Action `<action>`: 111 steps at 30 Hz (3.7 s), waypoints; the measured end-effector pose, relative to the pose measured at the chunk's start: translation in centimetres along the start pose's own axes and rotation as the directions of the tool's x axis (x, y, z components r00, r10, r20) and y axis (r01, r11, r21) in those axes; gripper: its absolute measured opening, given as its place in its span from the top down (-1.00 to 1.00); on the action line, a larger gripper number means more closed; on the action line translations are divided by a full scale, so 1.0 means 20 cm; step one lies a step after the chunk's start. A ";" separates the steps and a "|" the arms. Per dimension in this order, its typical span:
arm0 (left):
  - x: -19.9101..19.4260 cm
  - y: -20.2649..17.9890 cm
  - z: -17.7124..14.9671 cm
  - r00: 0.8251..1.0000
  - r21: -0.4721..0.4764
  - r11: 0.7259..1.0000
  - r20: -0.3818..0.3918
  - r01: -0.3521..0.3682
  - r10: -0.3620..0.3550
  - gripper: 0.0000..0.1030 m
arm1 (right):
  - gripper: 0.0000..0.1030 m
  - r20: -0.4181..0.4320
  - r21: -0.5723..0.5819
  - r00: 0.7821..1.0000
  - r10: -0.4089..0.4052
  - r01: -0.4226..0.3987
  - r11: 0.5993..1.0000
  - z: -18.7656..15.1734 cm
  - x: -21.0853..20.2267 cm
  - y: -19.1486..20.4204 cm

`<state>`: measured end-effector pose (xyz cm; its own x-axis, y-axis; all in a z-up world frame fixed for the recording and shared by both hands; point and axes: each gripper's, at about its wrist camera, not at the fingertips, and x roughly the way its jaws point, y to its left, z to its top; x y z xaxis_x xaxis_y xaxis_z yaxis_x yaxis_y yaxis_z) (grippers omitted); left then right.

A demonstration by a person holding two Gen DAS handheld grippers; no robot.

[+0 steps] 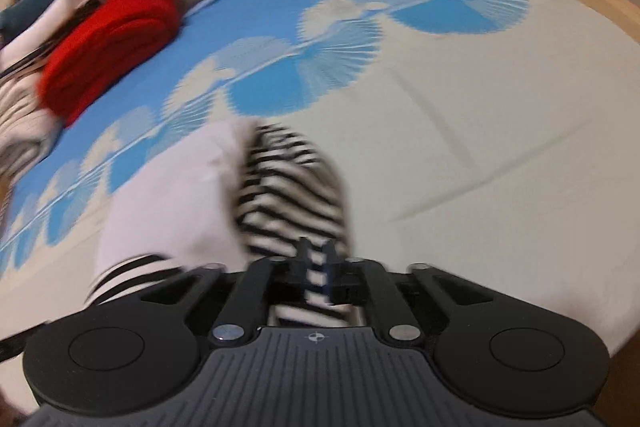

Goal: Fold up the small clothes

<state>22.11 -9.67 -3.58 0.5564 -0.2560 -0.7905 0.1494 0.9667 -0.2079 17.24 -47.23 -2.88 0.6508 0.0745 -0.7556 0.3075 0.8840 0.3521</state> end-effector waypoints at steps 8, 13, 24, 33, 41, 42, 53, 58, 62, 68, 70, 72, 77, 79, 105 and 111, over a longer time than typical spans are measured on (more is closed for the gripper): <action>0.03 0.02 0.00 0.999 -0.029 0.999 -0.012 -0.036 0.036 -0.07 | -0.61 -0.137 -0.107 0.990 0.031 -0.046 0.993 -0.04 0.14 0.19; 0.02 0.08 0.01 0.999 -0.074 0.997 -0.020 -0.038 0.037 -0.07 | 0.04 -0.154 -0.185 0.987 0.035 -0.064 0.981 -0.08 0.15 0.24; 0.02 0.02 0.01 0.991 -0.137 0.982 0.005 0.130 -0.131 -0.29 | 0.94 -0.013 -0.117 0.985 0.172 -0.172 0.978 -0.05 -0.10 0.12; 0.16 -0.14 -0.03 0.944 -0.175 0.941 -0.110 0.291 -0.312 -0.57 | 0.94 -0.081 -0.077 0.994 0.077 -0.083 0.994 -0.06 -0.07 0.03; 0.39 -0.25 -0.10 0.935 -0.081 0.971 -0.263 0.225 -0.239 -0.34 | 0.94 -0.195 -0.209 0.977 -0.089 0.047 0.977 -0.13 0.15 0.13; 0.39 -0.27 -0.11 0.941 -0.052 0.975 -0.254 0.217 -0.223 -0.35 | 0.94 -0.199 -0.218 0.975 -0.102 0.058 0.974 -0.13 0.16 0.14; 0.28 -0.15 0.12 0.955 -0.176 0.958 -0.151 0.228 -0.256 -0.67 | -0.35 -0.043 -0.123 0.998 -0.042 0.036 0.992 -0.06 0.04 0.16; 0.47 -0.07 0.25 0.951 -0.277 0.933 -0.140 0.229 -0.275 -0.75 | -0.43 -0.062 -0.047 0.998 0.028 -0.031 0.998 -0.04 0.05 0.14; 0.65 -0.07 0.26 0.927 -0.327 0.916 -0.213 0.231 -0.309 -0.76 | -0.51 -0.231 -0.170 0.966 -0.113 0.074 0.983 -0.12 0.22 0.17; 0.72 -0.11 0.25 0.903 -0.361 0.883 -0.192 0.299 -0.385 -0.61 | 0.32 -0.254 -0.117 0.965 -0.057 0.028 0.993 -0.10 0.24 0.18; 0.71 -0.12 0.25 0.907 -0.335 0.892 -0.188 0.303 -0.378 -0.35 | 0.50 -0.235 -0.169 0.970 -0.067 0.027 0.985 -0.10 0.23 0.25; 0.68 -0.10 0.26 0.905 -0.334 0.889 -0.180 0.312 -0.385 0.01 | 0.76 -0.216 -0.212 0.972 -0.097 0.051 0.976 -0.11 0.23 0.31; 0.45 -0.01 0.38 0.937 -0.241 0.913 -0.037 0.330 -0.348 0.26 | 0.88 -0.154 -0.128 0.987 -0.052 0.032 0.991 -0.07 0.19 0.39; 0.35 0.07 0.43 0.954 -0.204 0.933 0.033 0.297 -0.297 0.26 | 0.88 -0.111 -0.138 0.994 -0.005 -0.010 0.990 -0.07 0.17 0.47; 0.23 0.28 0.32 0.997 0.158 0.987 -0.071 0.033 -0.022 -0.05 | 0.90 -0.190 -0.278 0.973 -0.131 0.074 0.958 -0.17 0.43 1.06; 0.20 0.23 0.23 0.992 0.303 0.951 -0.129 0.054 -0.016 -0.06 | 0.90 -0.182 -0.319 0.973 -0.144 0.080 0.944 -0.18 0.41 1.08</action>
<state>28.75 -6.25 -5.02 0.4441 -0.2686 -0.8548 0.4200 0.9051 -0.0662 26.68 -25.82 -3.46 0.4621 0.0291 -0.8863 0.1217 0.9879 0.0959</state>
